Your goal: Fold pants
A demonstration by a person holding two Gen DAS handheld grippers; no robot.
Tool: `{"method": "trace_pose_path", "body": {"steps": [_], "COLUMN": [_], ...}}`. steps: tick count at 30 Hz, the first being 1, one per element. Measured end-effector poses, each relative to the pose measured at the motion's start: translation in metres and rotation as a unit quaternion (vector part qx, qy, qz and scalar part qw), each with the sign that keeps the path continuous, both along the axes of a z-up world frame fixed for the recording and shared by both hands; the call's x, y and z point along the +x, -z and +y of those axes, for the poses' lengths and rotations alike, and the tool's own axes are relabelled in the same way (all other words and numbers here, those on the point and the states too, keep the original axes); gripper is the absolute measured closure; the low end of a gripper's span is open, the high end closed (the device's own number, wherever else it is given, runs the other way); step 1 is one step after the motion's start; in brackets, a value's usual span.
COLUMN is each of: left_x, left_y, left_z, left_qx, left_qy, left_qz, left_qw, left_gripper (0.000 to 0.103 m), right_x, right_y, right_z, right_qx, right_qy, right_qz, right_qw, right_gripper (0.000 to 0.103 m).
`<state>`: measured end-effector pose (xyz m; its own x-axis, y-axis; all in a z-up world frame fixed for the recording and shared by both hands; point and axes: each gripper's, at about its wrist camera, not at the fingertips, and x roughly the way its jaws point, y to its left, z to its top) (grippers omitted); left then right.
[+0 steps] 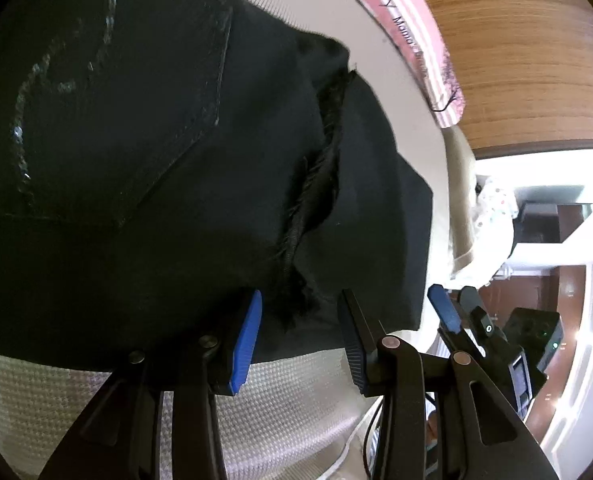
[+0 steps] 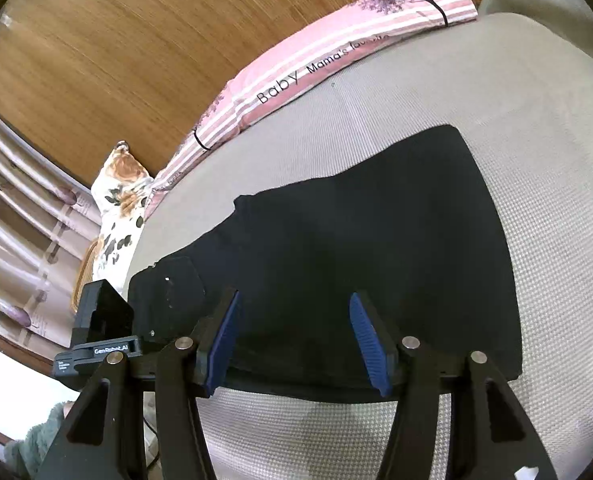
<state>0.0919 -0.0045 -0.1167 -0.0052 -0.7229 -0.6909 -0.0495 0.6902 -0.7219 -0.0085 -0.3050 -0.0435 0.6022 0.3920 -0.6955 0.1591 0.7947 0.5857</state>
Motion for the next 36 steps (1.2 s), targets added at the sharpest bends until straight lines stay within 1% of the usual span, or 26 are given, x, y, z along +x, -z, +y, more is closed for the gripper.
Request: {"method": "trace_pose_path", "body": {"steps": [7, 8, 9, 10, 12, 14, 16, 18, 21, 22, 25, 26, 27, 29, 30, 31, 32, 33, 36], "left_x": [0.007, 0.006, 0.006, 0.006, 0.003, 0.000, -0.005, -0.009, -0.012, -0.014, -0.015, -0.015, -0.014, -0.013, -0.013, -0.014, -0.014, -0.014, -0.013], "left_y": [0.001, 0.001, 0.001, 0.001, -0.003, -0.011, -0.026, -0.034, -0.027, -0.021, -0.006, -0.007, -0.008, -0.014, -0.017, -0.023, -0.030, -0.041, -0.063], "left_z": [-0.019, -0.020, -0.022, -0.025, -0.027, -0.024, -0.021, -0.018, -0.011, -0.011, -0.015, -0.017, -0.018, -0.020, -0.019, -0.018, -0.017, -0.016, -0.016], "left_qx": [-0.009, -0.013, -0.012, -0.009, 0.004, 0.002, 0.002, 0.013, 0.033, 0.047, 0.070, 0.075, 0.080, 0.095, 0.104, 0.119, 0.129, 0.146, 0.166], "left_qy": [0.005, 0.005, 0.006, 0.009, 0.015, 0.015, 0.018, 0.022, 0.026, 0.031, 0.038, 0.042, 0.045, 0.056, 0.057, 0.057, 0.059, 0.059, 0.053], "left_qz": [-0.002, -0.005, -0.008, -0.011, -0.025, -0.036, -0.061, -0.078, -0.070, -0.070, -0.058, -0.063, -0.065, -0.075, -0.080, -0.094, -0.114, -0.146, -0.216], "left_qw": [0.9999, 0.9999, 0.9999, 0.9998, 0.9996, 0.9993, 0.9980, 0.9967, 0.9967, 0.9960, 0.9952, 0.9943, 0.9936, 0.9910, 0.9897, 0.9867, 0.9832, 0.9767, 0.9608], "left_gripper": [0.062, 0.064, 0.070, 0.093, 0.094, 0.095, 0.096, 0.096, 0.096, 0.096, 0.095, 0.095, 0.095, 0.088, 0.086, 0.084, 0.084, 0.084, 0.081], "right_x": [-0.003, -0.003, -0.003, -0.003, -0.003, -0.003, -0.002, -0.001, 0.001, 0.003, 0.007, 0.007, 0.007, 0.008, 0.009, 0.010, 0.011, 0.013, 0.022], "right_y": [0.006, 0.007, 0.007, 0.008, 0.009, 0.009, 0.007, 0.007, 0.013, 0.018, 0.036, 0.040, 0.040, 0.038, 0.035, 0.031, 0.026, 0.020, 0.004], "right_z": [-0.010, -0.010, -0.010, -0.010, -0.010, -0.010, -0.008, -0.006, -0.003, -0.002, 0.004, 0.006, 0.009, 0.013, 0.013, 0.012, 0.011, 0.010, 0.007], "right_qx": [0.010, 0.010, 0.010, 0.009, 0.006, 0.003, -0.001, -0.007, -0.017, -0.023, -0.043, -0.050, -0.062, -0.077, -0.078, -0.071, -0.070, -0.080, -0.141], "right_qy": [0.013, 0.016, 0.016, 0.016, 0.017, 0.017, 0.015, 0.012, 0.009, 0.008, -0.001, -0.003, -0.007, -0.018, -0.021, -0.023, -0.024, -0.023, -0.019], "right_qz": [0.008, 0.009, 0.010, 0.011, 0.012, 0.014, 0.015, 0.015, 0.027, 0.039, 0.076, 0.082, 0.078, 0.081, 0.079, 0.072, 0.063, 0.053, 0.026], "right_qw": [1.000, 1.000, 1.000, 1.000, 1.000, 1.000, 1.000, 1.000, 0.999, 0.999, 0.996, 0.995, 0.995, 0.994, 0.994, 0.995, 0.995, 0.995, 0.989], "right_gripper": [0.049, 0.049, 0.049, 0.049, 0.049, 0.049, 0.049, 0.049, 0.049, 0.049, 0.051, 0.051, 0.051, 0.051, 0.049, 0.049, 0.049, 0.049, 0.050]}}
